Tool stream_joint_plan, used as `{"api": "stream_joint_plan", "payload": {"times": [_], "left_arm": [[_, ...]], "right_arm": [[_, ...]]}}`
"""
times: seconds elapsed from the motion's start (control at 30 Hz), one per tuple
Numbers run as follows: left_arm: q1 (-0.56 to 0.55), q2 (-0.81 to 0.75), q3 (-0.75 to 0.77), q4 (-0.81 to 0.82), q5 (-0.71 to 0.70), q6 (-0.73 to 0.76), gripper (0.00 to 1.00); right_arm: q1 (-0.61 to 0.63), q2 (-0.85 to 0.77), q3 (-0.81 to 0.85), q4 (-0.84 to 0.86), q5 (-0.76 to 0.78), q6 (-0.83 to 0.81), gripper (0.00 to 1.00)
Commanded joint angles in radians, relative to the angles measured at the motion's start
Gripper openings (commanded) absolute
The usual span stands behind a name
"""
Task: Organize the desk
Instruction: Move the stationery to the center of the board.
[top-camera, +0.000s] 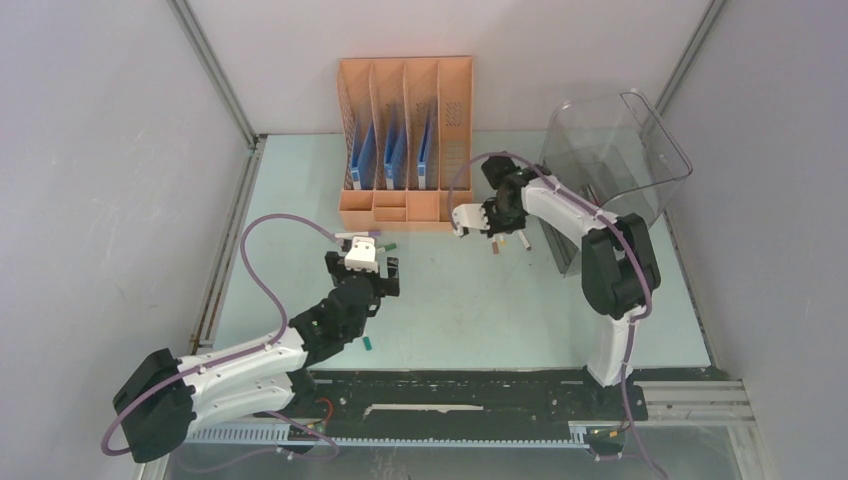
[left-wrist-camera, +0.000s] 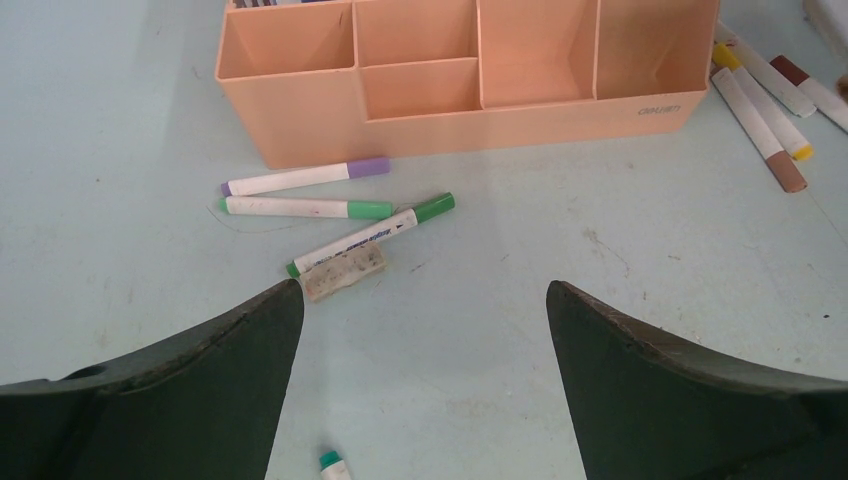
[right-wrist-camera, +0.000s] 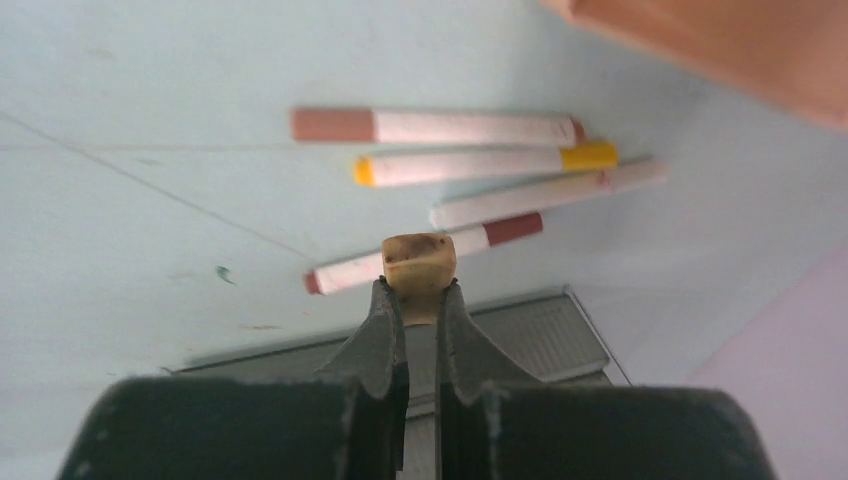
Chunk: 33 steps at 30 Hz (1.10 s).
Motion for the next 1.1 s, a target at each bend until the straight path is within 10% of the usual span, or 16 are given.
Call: {"api": "stream_joint_plan", "payload": {"times": [0.0,0.4,0.77,1.07], "left_arm": [[0.004,-0.023,-0.003,0.036,-0.034,0.009,1.0],[0.02,-0.309,-0.138,0.003,-0.117,-0.103,1.0],[0.025,-0.75,-0.279,-0.123,0.056,-0.316,1.0],[0.027,-0.719,-0.27,-0.032,0.243,-0.403,1.0]], "right_arm": [[0.113,-0.082,-0.088,0.014,-0.043,0.137,0.0],[0.454,0.016,-0.077,0.097,-0.072,0.674,0.08],[0.465,-0.036,-0.08,0.083,-0.144,0.799,0.48],[0.389,-0.327,-0.141,-0.044,-0.309,0.762,0.55]]}}
